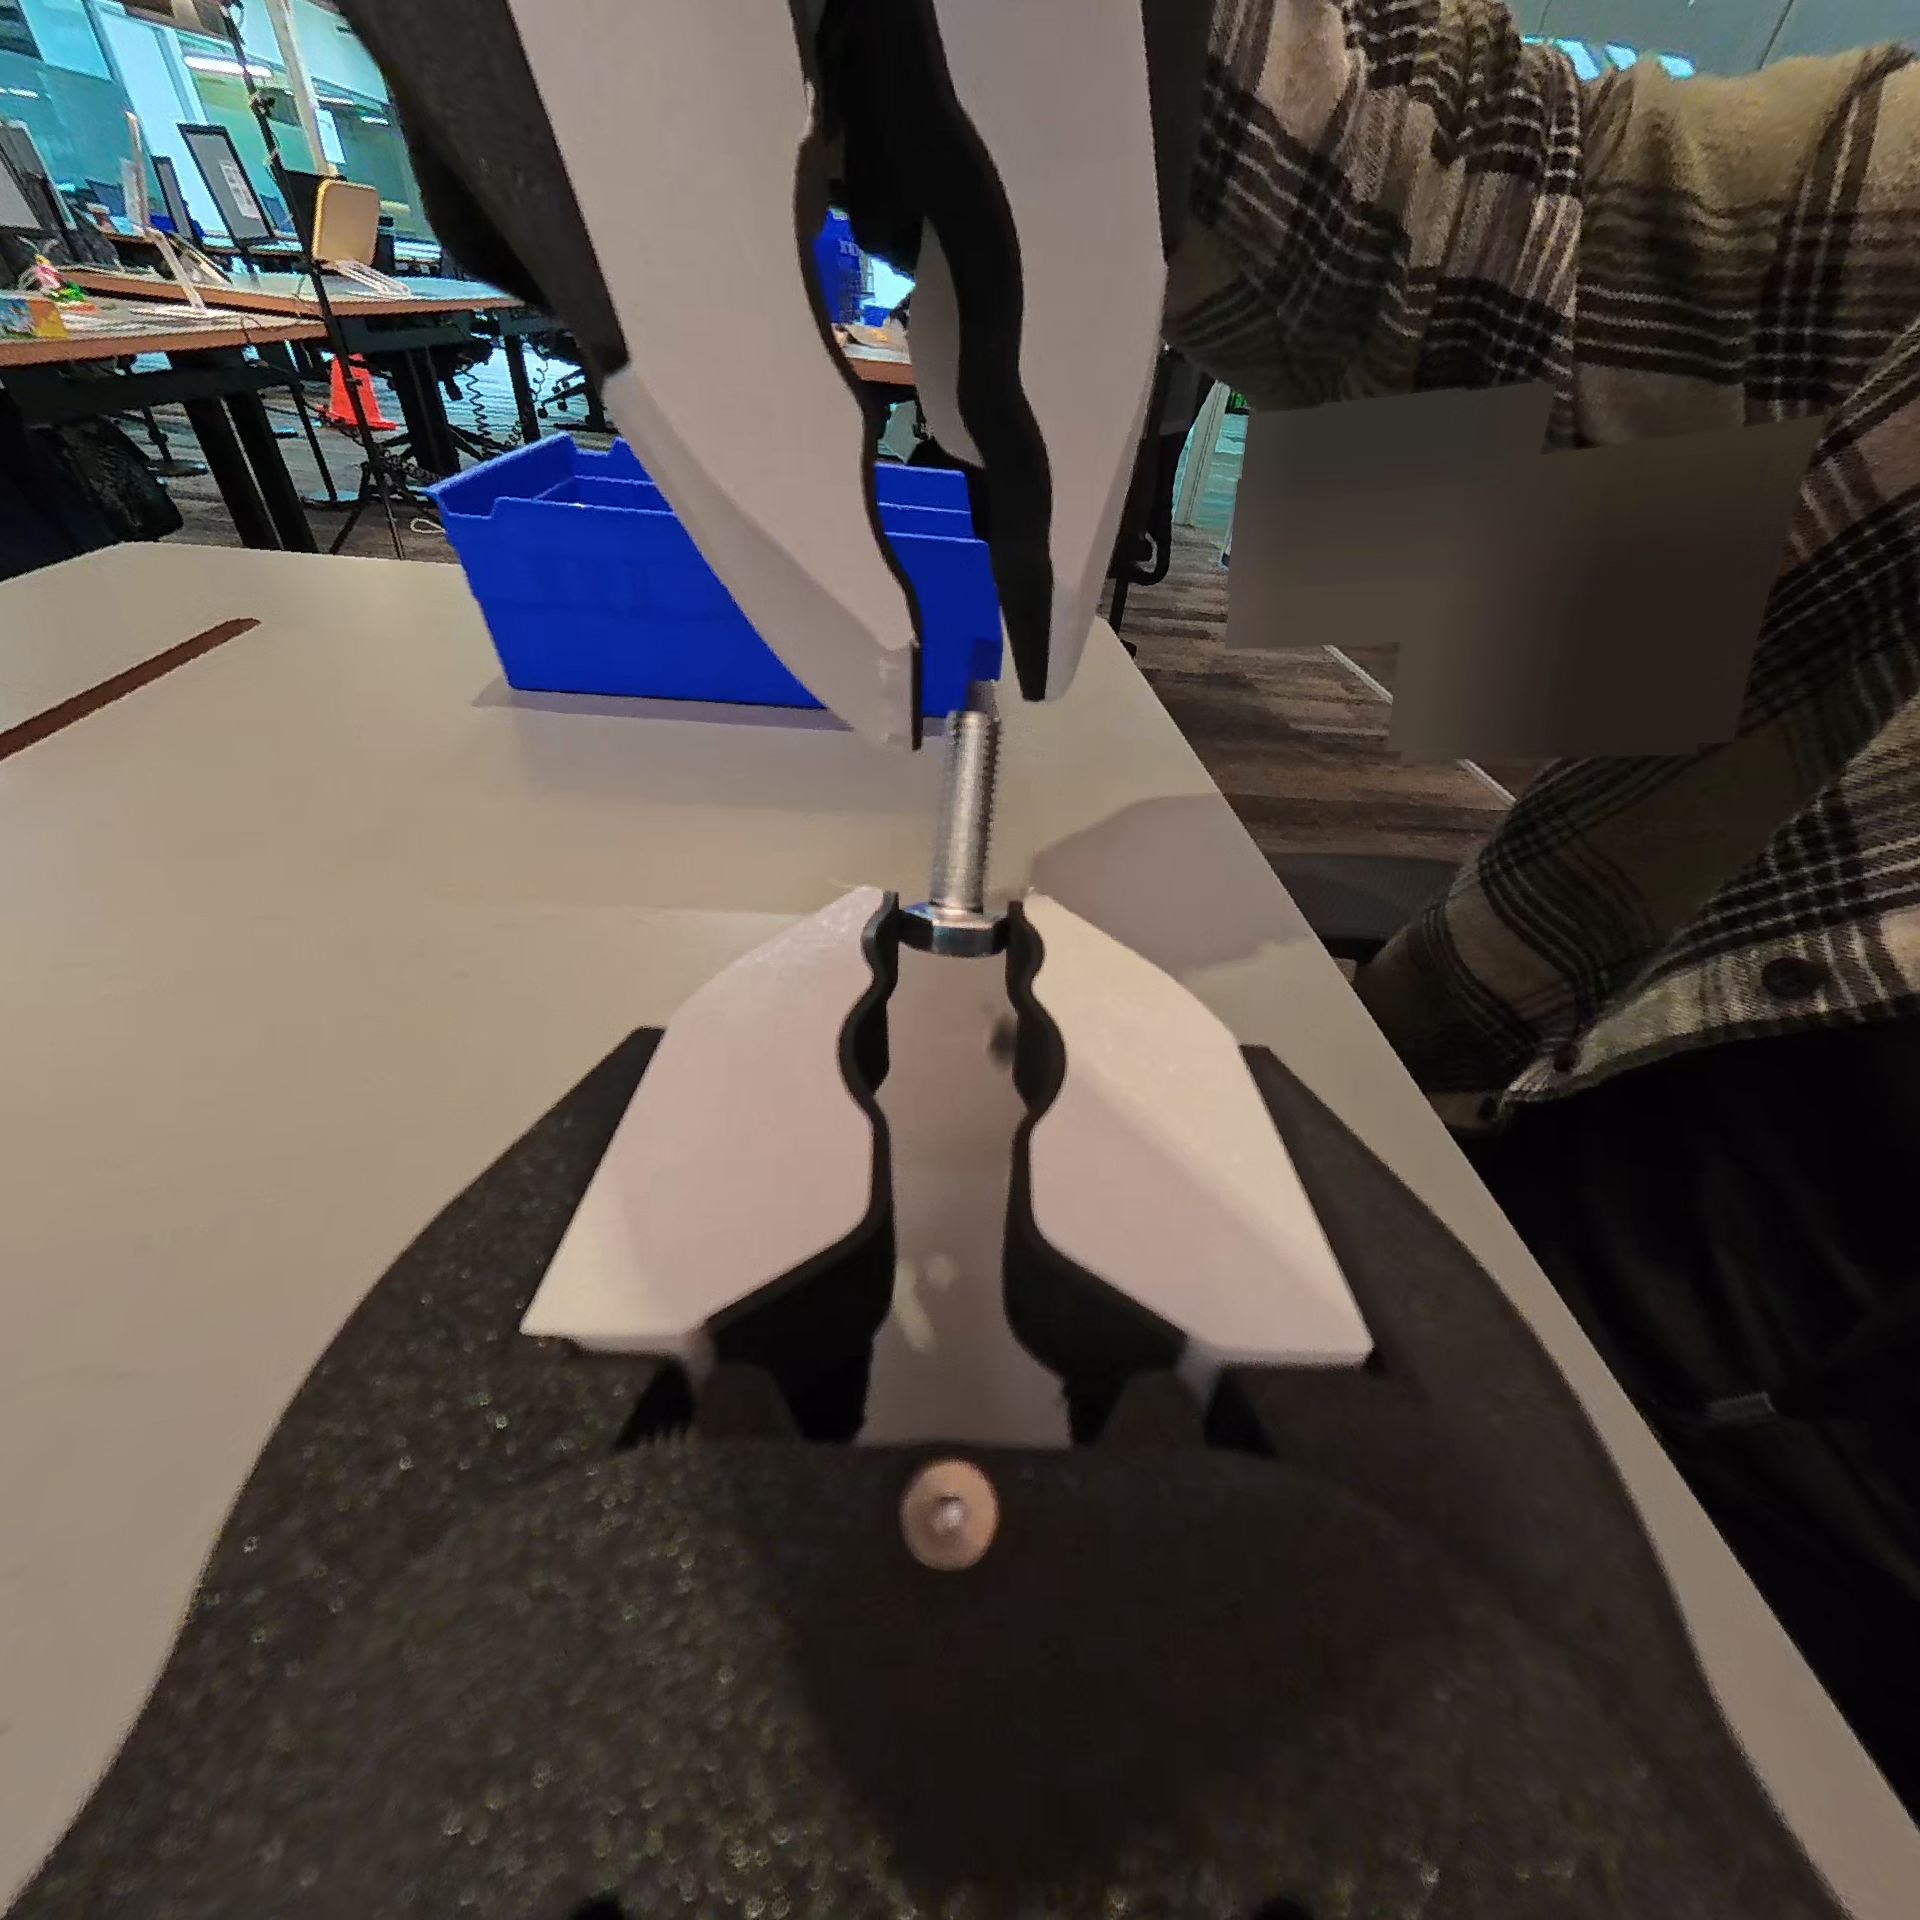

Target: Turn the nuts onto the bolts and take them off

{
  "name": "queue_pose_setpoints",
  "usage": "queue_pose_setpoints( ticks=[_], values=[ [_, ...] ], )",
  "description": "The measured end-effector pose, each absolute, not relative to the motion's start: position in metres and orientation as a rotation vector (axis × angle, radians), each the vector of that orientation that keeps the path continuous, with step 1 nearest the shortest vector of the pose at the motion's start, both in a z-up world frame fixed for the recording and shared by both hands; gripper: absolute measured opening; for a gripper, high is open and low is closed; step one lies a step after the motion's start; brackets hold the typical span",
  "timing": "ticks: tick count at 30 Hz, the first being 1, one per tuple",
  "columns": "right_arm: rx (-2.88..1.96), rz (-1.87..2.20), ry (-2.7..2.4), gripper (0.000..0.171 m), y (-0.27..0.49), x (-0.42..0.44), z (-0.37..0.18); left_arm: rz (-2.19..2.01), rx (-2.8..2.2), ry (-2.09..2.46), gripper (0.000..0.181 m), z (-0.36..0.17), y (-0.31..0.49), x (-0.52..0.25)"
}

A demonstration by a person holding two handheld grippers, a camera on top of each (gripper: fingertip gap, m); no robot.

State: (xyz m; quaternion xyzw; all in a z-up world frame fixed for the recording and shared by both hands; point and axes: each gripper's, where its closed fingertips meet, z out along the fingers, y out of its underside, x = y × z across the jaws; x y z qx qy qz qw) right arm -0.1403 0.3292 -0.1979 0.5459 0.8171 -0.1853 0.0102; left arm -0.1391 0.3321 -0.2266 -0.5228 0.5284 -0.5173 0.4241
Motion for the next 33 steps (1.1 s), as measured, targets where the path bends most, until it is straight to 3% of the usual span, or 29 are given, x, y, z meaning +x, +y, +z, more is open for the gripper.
queue_pose_setpoints(
  ticks=[6, 11, 14, 20, 28, 33],
  values=[
    [2.163, -0.742, 2.407, 0.019, 0.364, -0.15, -0.195, -1.236, -1.404, 1.221, 0.019, -0.235, 0.358, -0.146],
    [2.651, -1.356, 2.063, 0.018, 0.381, -0.14, -0.193, -1.216, -1.454, 1.038, 0.019, -0.23, 0.388, -0.164],
    [2.79, -1.523, 2.002, 0.024, 0.379, -0.131, -0.211, -1.21, -1.454, 0.932, 0.019, -0.226, 0.403, -0.173],
    [2.904, -1.656, 1.855, 0.037, 0.346, -0.144, -0.254, -1.207, -1.459, 0.747, 0.019, -0.223, 0.427, -0.193],
    [2.809, -1.919, 1.644, 0.023, 0.338, -0.147, -0.271, -1.294, -1.433, 0.638, 0.019, -0.221, 0.441, -0.208],
    [2.661, -1.702, 1.792, 0.027, 0.32, -0.156, -0.285, -1.329, -1.426, 0.664, 0.019, -0.221, 0.442, -0.203]
  ],
)
